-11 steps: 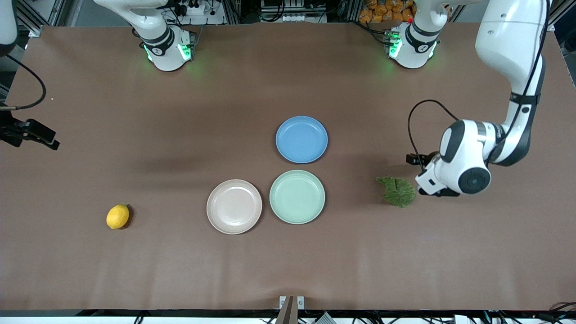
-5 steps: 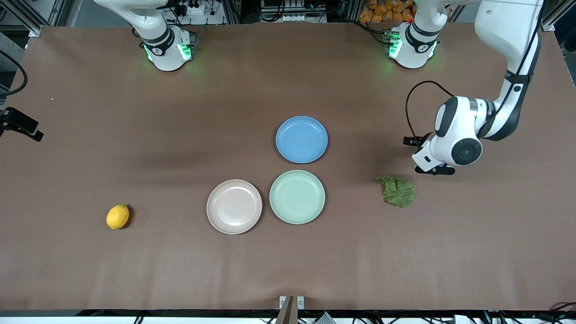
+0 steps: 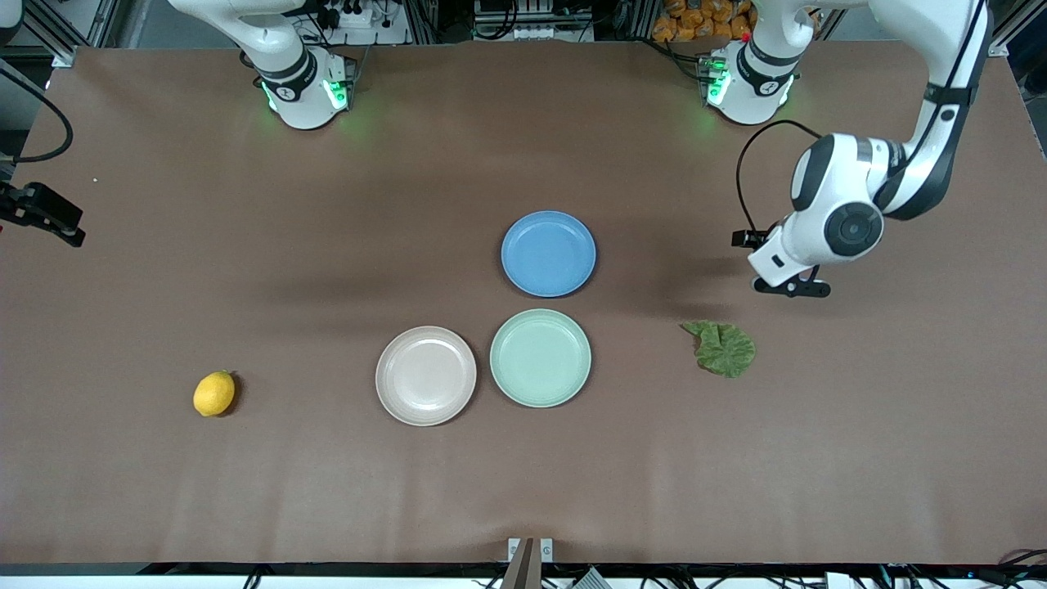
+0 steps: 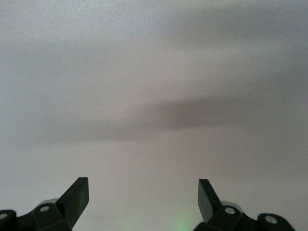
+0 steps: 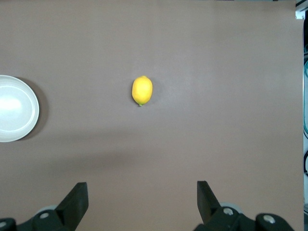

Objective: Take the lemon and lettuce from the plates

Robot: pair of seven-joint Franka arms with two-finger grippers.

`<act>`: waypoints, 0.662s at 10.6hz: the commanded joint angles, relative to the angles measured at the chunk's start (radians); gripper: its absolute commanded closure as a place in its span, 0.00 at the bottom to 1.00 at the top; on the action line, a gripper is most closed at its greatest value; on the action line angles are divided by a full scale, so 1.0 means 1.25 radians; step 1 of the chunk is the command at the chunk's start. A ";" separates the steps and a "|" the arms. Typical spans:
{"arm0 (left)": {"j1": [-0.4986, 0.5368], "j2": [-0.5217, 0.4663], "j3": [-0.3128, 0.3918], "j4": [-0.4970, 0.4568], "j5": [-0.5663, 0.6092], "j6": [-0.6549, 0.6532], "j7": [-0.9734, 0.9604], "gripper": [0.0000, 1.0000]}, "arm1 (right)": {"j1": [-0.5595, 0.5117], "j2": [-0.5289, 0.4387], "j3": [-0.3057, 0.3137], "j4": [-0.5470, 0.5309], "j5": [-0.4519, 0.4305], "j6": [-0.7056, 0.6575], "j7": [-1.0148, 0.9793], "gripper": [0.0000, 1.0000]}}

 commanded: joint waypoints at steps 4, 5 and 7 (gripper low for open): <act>0.010 -0.161 -0.010 -0.109 0.003 0.037 0.002 0.00 | -0.028 0.002 -0.011 0.021 0.140 -0.058 0.001 0.00; 0.010 -0.181 -0.008 -0.106 -0.005 0.037 0.002 0.00 | -0.028 -0.001 -0.009 0.021 0.139 -0.070 -0.013 0.00; 0.009 -0.201 -0.010 -0.059 -0.008 0.037 0.009 0.00 | -0.030 -0.001 -0.010 0.021 0.130 -0.070 -0.027 0.00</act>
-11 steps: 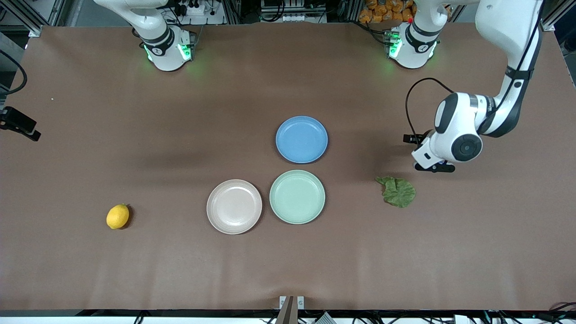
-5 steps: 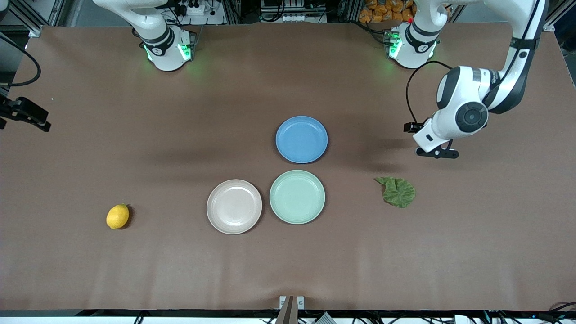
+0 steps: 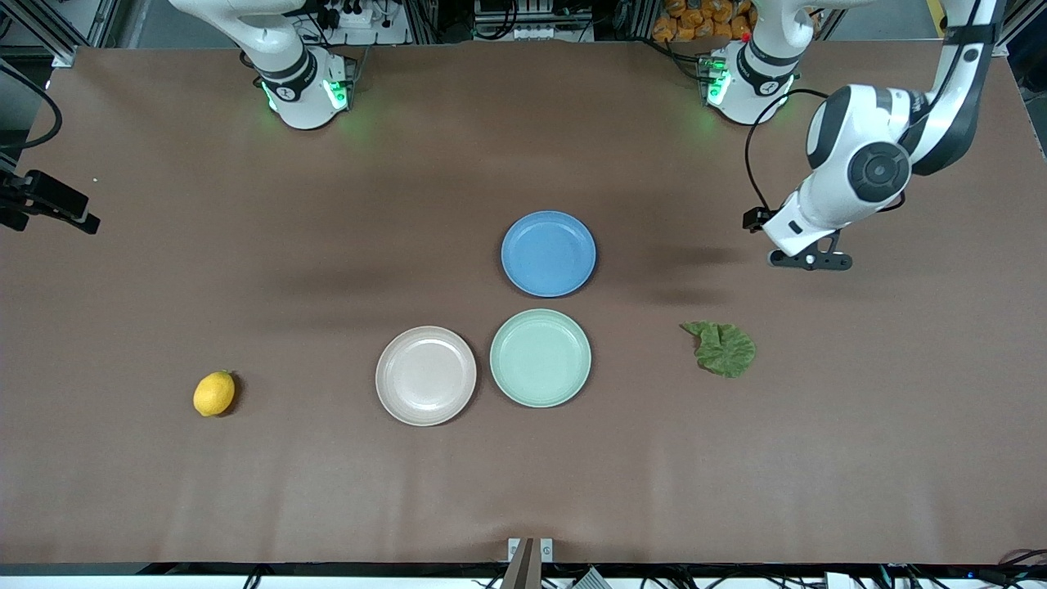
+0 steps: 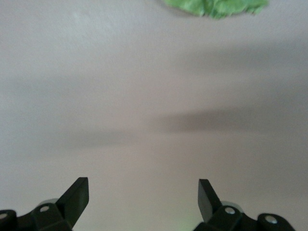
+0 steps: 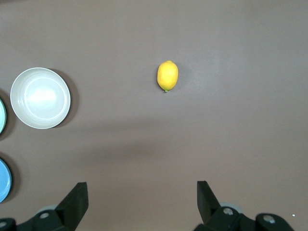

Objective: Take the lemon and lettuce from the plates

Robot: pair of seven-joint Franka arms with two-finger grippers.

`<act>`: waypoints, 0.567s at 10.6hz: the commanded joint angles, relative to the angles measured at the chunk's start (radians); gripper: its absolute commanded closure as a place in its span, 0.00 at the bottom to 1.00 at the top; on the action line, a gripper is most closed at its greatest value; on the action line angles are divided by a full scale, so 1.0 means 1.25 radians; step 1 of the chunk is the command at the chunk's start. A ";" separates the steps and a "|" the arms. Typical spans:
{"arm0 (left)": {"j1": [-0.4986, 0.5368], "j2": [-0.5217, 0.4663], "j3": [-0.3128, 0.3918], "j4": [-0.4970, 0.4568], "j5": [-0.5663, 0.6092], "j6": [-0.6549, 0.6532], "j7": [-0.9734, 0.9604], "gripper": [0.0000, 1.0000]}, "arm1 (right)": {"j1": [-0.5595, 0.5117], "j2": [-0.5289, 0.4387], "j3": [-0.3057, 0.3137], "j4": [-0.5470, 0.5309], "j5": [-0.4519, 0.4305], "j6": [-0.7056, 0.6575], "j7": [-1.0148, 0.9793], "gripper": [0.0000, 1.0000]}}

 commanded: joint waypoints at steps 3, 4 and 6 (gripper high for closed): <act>0.010 -0.050 -0.007 0.167 -0.011 -0.011 0.042 0.00 | -0.009 0.000 0.004 0.013 -0.015 -0.014 -0.020 0.00; 0.011 -0.039 -0.002 0.236 -0.023 -0.063 0.041 0.00 | -0.008 0.001 0.004 0.013 -0.035 -0.014 -0.020 0.00; 0.029 -0.006 0.001 0.374 -0.026 -0.191 0.048 0.00 | -0.004 0.001 0.007 0.013 -0.046 -0.015 -0.019 0.00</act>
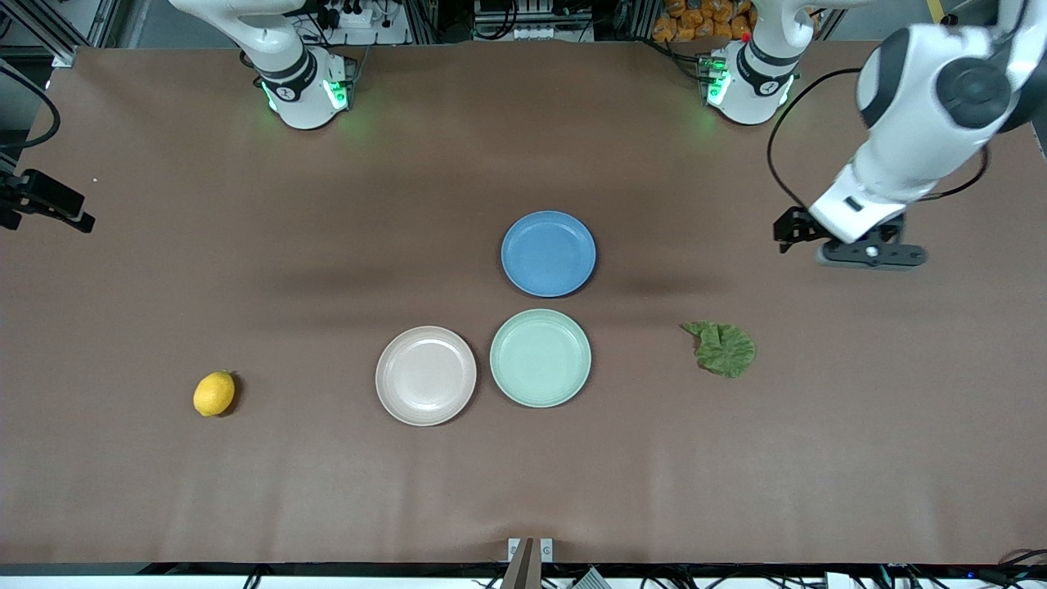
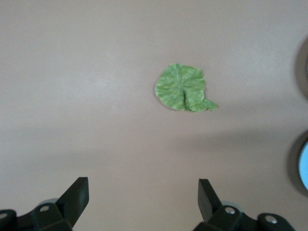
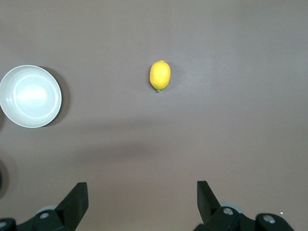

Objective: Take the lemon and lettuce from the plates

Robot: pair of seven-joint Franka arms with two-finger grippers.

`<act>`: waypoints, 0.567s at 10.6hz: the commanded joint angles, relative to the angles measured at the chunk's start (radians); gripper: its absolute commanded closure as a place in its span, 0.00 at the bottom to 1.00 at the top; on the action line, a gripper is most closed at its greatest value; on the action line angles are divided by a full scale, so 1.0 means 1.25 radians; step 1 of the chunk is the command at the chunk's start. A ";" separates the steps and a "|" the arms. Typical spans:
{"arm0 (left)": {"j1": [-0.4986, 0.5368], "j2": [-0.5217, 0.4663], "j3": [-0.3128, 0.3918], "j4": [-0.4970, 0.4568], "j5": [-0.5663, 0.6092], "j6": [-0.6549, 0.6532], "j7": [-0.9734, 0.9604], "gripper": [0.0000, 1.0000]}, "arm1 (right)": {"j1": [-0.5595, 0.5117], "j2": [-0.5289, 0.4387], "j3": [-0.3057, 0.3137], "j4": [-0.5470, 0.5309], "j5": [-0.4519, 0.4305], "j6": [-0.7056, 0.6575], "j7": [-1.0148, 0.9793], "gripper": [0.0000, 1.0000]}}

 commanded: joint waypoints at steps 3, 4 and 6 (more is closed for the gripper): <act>0.054 0.045 -0.001 0.238 -0.046 -0.178 0.031 0.00 | -0.004 0.001 0.006 0.012 -0.017 -0.014 -0.008 0.00; 0.058 0.039 0.000 0.258 -0.051 -0.179 0.031 0.00 | -0.005 0.001 0.006 0.012 -0.012 -0.013 -0.007 0.00; 0.058 0.038 0.002 0.301 -0.038 -0.179 0.027 0.00 | -0.006 0.001 0.006 0.011 -0.009 -0.014 -0.007 0.00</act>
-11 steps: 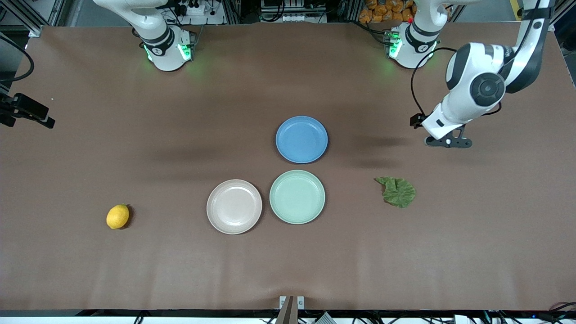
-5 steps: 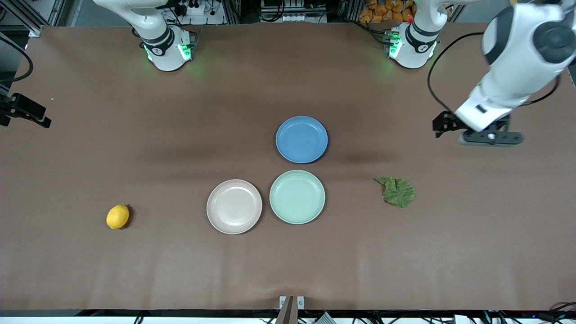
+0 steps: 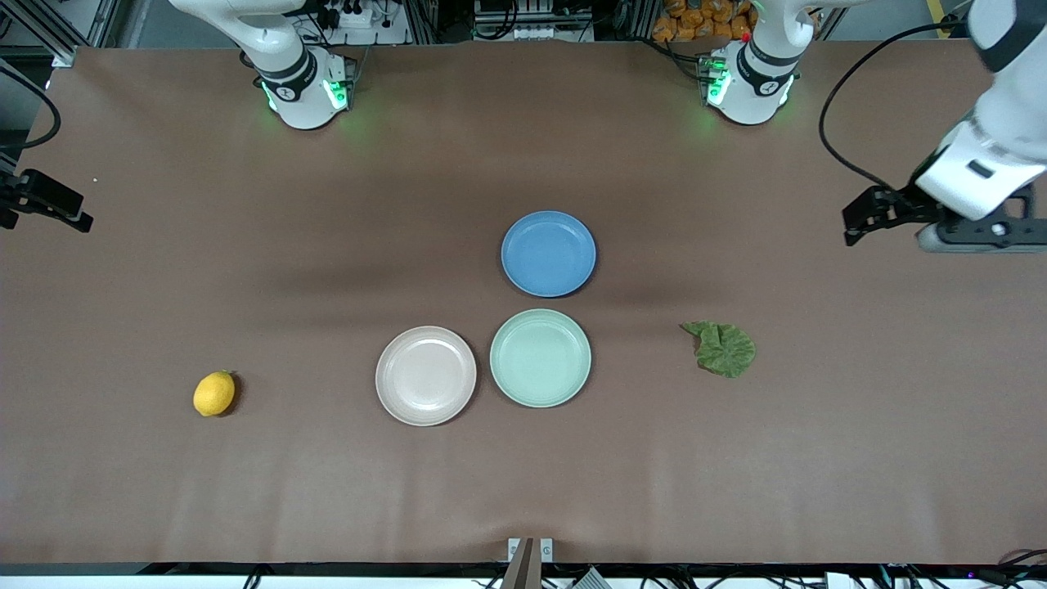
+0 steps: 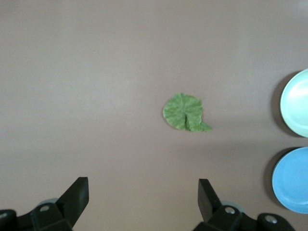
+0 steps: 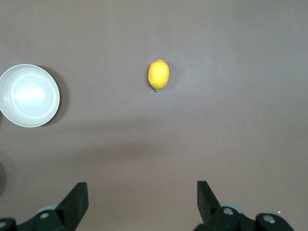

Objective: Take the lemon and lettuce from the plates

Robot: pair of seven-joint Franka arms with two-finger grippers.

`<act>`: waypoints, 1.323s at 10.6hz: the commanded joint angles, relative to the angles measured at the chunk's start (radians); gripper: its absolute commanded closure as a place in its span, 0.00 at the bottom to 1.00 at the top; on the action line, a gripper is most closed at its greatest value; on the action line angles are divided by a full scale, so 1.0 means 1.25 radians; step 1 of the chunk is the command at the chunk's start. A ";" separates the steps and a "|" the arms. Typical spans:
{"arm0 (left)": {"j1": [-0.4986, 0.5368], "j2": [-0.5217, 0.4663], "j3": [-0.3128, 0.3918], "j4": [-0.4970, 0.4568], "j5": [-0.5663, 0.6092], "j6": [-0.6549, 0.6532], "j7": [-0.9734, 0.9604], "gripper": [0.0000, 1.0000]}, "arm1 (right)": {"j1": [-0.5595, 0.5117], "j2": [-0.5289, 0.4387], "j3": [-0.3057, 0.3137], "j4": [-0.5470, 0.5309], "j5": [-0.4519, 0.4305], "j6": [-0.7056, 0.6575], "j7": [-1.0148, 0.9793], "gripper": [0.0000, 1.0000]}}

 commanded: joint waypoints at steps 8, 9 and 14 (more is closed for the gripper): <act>0.012 0.045 -0.006 0.162 -0.018 -0.022 -0.024 0.00 | -0.008 0.000 0.005 0.007 -0.002 -0.015 -0.006 0.00; 0.012 0.045 -0.006 0.162 -0.018 -0.022 -0.024 0.00 | -0.008 0.000 0.005 0.006 -0.002 -0.015 -0.006 0.00; 0.014 0.048 -0.006 0.156 -0.018 -0.022 -0.024 0.00 | -0.008 -0.005 0.004 0.003 -0.001 -0.017 -0.006 0.00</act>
